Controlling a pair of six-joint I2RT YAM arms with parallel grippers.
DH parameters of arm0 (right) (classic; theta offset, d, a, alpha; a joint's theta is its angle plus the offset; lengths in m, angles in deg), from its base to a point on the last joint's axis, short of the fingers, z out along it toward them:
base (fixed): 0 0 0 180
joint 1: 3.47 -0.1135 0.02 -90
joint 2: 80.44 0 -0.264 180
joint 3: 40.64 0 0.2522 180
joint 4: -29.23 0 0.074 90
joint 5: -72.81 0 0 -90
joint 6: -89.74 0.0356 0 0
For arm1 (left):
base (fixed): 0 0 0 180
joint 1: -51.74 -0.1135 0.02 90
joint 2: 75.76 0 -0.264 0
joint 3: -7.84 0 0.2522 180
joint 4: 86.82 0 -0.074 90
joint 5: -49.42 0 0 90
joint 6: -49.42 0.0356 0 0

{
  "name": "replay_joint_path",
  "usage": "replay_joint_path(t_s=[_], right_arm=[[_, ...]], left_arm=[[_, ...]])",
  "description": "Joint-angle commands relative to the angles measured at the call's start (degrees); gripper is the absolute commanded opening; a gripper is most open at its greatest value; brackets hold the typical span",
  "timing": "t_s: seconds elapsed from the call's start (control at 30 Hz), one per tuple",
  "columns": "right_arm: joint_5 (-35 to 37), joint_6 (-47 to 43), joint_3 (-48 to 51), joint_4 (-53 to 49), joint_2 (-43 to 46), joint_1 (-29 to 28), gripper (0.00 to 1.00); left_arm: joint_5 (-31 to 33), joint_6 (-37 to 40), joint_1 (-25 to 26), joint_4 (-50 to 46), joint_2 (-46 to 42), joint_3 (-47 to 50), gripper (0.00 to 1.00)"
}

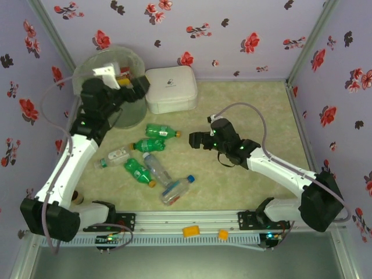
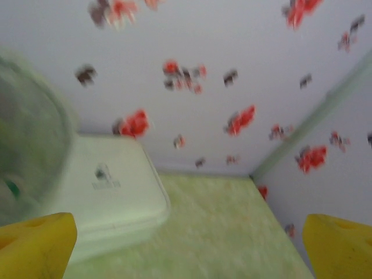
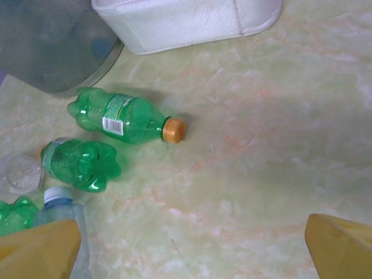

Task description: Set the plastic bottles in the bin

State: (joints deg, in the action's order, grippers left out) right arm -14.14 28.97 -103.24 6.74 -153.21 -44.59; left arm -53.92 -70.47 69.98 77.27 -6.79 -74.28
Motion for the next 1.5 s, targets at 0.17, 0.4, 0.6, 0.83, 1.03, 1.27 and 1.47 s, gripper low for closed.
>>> replay_joint_path(t_s=[0.17, 0.4, 0.6, 0.83, 1.03, 1.27, 1.47], right_arm=[[1.2, 2.6, -1.4, -2.2, -0.7, 4.0, 1.0], [-2.1, 4.3, 1.5, 0.0, -0.4, 7.9, 1.0], [-4.8, 5.2, 3.7, 1.0, -0.3, 11.1, 1.0], [-6.0, 5.1, 4.7, 0.8, -0.2, 13.8, 1.0], [-6.9, 5.5, 5.4, 1.6, -0.4, 14.3, 1.0], [-7.8, 6.1, 6.1, 2.3, -0.3, 14.4, 1.0], [-7.6, 6.3, 6.6, 2.2, 0.1, 14.6, 1.0]], left_arm=[[2.0, 9.9, 14.6, -11.1, 0.3, 8.5, 1.0], [3.5, 11.0, 25.6, -19.7, 2.7, 11.1, 1.0], [7.1, 12.3, 35.8, -27.7, 7.8, 11.7, 1.0], [6.8, 11.5, 41.3, -31.9, 12.6, 13.0, 0.98], [9.0, 13.2, 43.7, -34.7, 17.0, 12.8, 0.95], [11.1, 14.8, 44.1, -33.8, 23.0, 12.6, 0.9], [11.9, 16.2, 45.0, -34.1, 26.8, 11.9, 0.86]])
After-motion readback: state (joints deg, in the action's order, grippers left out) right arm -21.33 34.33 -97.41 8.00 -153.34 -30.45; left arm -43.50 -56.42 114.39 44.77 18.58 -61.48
